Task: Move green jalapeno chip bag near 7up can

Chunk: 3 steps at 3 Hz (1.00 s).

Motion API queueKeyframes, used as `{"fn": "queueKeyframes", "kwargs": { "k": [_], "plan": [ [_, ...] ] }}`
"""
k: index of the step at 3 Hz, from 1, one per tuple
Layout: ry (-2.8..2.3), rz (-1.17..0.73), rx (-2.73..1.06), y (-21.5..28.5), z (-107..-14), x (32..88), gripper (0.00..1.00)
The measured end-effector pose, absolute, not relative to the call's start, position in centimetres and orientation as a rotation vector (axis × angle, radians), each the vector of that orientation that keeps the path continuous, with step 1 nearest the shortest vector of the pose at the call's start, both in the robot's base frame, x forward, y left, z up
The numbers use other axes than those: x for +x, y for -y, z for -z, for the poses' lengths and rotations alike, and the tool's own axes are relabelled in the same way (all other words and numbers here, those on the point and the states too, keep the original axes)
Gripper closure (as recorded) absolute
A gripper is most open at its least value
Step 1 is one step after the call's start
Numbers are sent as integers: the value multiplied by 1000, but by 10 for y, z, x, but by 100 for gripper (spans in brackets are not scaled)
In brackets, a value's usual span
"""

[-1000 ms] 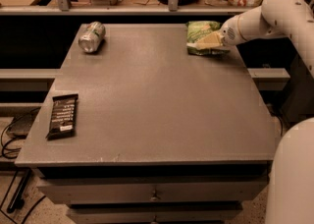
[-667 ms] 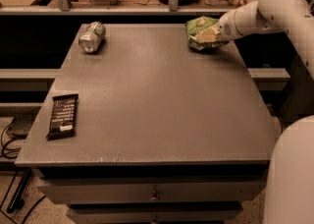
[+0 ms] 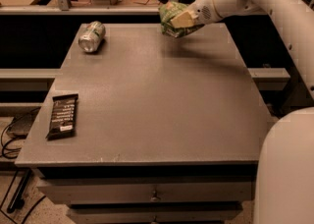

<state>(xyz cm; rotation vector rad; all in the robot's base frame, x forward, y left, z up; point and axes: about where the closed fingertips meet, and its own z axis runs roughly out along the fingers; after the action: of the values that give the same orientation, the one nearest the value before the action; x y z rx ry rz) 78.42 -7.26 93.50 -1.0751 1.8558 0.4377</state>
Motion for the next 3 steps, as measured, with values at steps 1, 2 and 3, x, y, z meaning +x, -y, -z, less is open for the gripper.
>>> {"fn": "queueKeyframes", "kwargs": {
  "k": [1,2,3],
  "plan": [
    [-1774,-512,-1188,19,-947,771,100],
    [-1723,-628,-1273,-37,-945,753,74],
    [-1705,-693,-1310,-65,-939,741,51]
  ]
}}
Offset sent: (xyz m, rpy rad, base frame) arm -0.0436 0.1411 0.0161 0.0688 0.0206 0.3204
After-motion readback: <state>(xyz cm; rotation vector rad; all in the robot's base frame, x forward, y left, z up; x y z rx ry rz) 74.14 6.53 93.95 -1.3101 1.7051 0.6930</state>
